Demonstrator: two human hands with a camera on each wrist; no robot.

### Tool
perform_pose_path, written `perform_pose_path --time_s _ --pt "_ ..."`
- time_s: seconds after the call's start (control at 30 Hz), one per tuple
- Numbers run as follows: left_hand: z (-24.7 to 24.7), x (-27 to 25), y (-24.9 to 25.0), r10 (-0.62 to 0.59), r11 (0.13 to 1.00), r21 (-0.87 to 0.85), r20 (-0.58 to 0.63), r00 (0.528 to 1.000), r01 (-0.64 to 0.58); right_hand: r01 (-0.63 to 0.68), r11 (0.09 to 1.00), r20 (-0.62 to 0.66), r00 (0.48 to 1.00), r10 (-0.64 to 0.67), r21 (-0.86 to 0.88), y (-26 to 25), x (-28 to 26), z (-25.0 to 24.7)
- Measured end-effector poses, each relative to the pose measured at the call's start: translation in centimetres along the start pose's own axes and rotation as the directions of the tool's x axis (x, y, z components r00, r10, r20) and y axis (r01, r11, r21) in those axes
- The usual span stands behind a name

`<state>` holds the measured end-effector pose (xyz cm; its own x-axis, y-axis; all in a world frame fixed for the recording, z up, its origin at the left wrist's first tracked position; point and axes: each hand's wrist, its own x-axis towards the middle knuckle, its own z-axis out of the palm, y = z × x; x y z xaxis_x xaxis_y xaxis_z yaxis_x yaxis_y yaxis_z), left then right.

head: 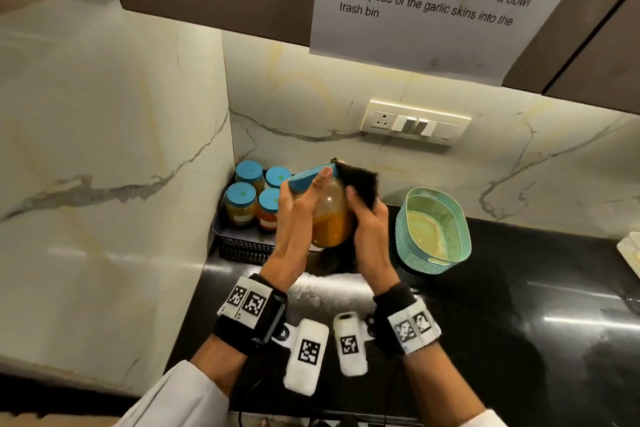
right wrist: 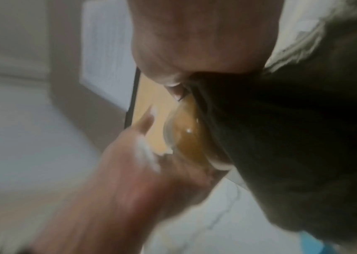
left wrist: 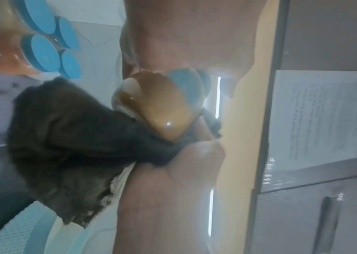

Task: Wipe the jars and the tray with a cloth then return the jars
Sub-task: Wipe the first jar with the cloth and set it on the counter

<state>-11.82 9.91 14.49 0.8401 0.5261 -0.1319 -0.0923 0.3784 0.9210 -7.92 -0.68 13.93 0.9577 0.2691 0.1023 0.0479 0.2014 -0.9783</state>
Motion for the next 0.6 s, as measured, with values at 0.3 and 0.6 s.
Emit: perform_pose_path --time_s 0.3,0.6 --pt "-0.4 0.6 1.1 -0.059 0.998 -0.025 0.008 0.998 0.059 -0.005 0.999 0.008 1.0 0.005 0.05 -1.2 -2.0 0.5" --pt "0.0 0.4 1.2 0.051 0.999 0.017 -0.022 0.998 -0.051 0.047 0.997 0.035 0.998 -0.045 -0.059 -1.5 -1.1 0.9"
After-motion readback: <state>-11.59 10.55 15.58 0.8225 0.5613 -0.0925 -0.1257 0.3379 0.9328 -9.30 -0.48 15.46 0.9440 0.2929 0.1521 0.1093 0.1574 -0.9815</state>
